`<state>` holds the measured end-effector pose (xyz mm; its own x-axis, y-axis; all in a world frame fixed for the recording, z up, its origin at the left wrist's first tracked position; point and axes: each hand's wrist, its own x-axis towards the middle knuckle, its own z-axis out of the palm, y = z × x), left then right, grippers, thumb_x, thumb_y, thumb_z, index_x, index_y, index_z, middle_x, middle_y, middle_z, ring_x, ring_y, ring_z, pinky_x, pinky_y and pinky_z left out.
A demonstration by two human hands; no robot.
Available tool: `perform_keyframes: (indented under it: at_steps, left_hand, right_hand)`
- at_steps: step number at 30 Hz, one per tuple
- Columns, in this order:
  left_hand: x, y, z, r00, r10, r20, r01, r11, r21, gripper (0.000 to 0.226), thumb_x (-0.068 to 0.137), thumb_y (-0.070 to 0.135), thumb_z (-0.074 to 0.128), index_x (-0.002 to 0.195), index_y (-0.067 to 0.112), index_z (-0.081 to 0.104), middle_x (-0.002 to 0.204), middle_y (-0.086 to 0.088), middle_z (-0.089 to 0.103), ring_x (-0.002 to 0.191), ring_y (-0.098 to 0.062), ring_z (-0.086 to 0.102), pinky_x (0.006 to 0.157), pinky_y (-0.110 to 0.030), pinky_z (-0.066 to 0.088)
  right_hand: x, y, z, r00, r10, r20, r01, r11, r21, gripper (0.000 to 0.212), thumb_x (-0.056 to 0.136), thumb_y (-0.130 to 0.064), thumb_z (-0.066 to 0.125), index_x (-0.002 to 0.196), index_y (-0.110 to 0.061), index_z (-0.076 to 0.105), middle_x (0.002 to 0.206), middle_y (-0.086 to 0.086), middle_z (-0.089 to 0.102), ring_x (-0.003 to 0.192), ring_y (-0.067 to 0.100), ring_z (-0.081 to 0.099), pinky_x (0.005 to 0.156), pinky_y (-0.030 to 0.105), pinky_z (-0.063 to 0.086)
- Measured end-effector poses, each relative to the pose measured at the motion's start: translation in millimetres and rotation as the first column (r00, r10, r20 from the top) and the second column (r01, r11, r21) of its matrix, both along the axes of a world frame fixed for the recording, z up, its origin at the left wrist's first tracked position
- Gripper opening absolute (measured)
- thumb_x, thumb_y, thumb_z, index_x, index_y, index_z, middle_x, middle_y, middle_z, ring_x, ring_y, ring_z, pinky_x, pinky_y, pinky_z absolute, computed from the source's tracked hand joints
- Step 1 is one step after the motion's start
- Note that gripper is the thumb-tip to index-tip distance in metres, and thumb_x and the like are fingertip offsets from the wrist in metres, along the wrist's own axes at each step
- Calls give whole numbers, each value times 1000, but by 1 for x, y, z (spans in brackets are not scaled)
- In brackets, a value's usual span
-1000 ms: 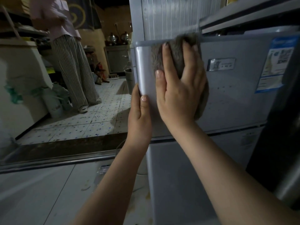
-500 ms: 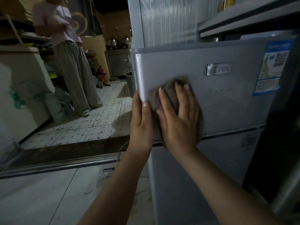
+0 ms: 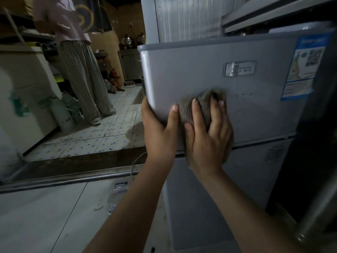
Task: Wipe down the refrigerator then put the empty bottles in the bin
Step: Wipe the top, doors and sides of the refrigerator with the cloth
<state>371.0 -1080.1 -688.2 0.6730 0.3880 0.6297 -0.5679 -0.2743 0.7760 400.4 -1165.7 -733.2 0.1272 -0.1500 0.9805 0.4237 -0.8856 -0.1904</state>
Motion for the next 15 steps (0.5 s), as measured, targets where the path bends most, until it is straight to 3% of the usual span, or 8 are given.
perform_keyframes:
  at_steps: [4, 9, 15]
  left_hand:
    - [0, 0, 1, 1000, 5, -1, -5, 1000, 8, 68, 79, 39, 57, 137, 16, 31, 127, 1, 48, 114, -9, 49, 93, -19, 42]
    - [-1, 1, -1, 1000, -13, 6, 13, 1000, 17, 61, 86, 27, 62, 137, 19, 29, 113, 19, 46, 98, 17, 48, 75, -2, 40]
    - [-3, -1, 2, 999, 21, -32, -20, 999, 41, 63, 81, 39, 59, 133, 24, 29, 122, 8, 47, 109, 4, 48, 84, -6, 42]
  right_hand:
    - [1, -7, -6, 1000, 25, -13, -26, 998, -57, 36, 101, -38, 34, 133, -24, 40, 139, 10, 31, 131, 31, 31, 106, 40, 28]
    - [4, -14, 38, 995, 99, 24, -97, 991, -87, 38, 101, -32, 36, 135, -19, 46, 141, 17, 40, 133, 33, 29, 111, 46, 25]
    - [4, -13, 53, 995, 85, 57, -82, 996, -46, 39, 99, -32, 38, 132, -16, 51, 137, 19, 48, 132, 31, 33, 108, 45, 29]
